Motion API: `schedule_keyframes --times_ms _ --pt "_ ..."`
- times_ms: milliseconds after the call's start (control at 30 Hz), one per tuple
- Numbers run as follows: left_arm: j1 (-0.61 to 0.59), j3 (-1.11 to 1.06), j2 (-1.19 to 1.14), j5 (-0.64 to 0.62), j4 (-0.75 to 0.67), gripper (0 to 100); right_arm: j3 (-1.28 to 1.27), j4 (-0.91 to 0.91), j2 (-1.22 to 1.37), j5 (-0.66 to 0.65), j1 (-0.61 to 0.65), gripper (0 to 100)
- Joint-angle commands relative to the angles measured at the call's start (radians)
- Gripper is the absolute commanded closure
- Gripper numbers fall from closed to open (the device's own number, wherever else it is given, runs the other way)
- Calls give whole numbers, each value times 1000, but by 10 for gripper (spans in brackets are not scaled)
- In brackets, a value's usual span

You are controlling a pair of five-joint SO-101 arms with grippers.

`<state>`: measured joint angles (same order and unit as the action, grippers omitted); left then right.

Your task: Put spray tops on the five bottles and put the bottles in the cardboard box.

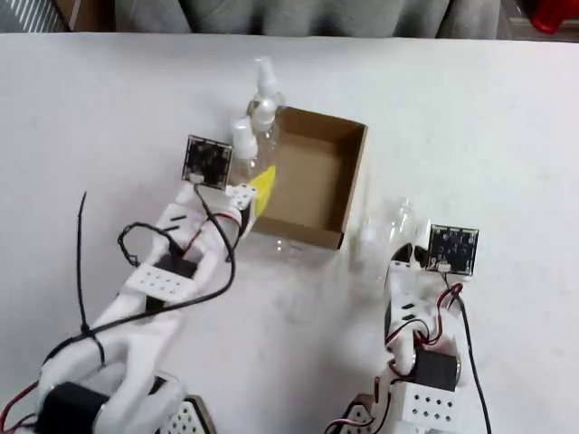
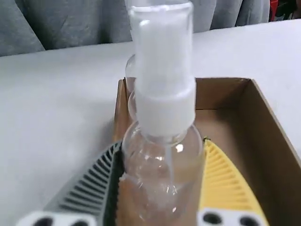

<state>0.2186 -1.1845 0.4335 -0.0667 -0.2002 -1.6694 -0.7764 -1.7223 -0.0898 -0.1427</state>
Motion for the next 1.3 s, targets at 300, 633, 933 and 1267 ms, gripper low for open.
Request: schedule_keyframes --times_ms 300,633,933,1267 --pt "-10 87 -125 14 -104 976 -25 15 -1 -12 8 984" --pt "-10 83 -220 14 -183 976 -25 15 -1 -12 8 984" --pt "-19 75 -237 14 -184 973 -25 15 1 -12 8 984" --pt "-25 48 -229 14 -187 916 -25 7 1 -12 7 984"
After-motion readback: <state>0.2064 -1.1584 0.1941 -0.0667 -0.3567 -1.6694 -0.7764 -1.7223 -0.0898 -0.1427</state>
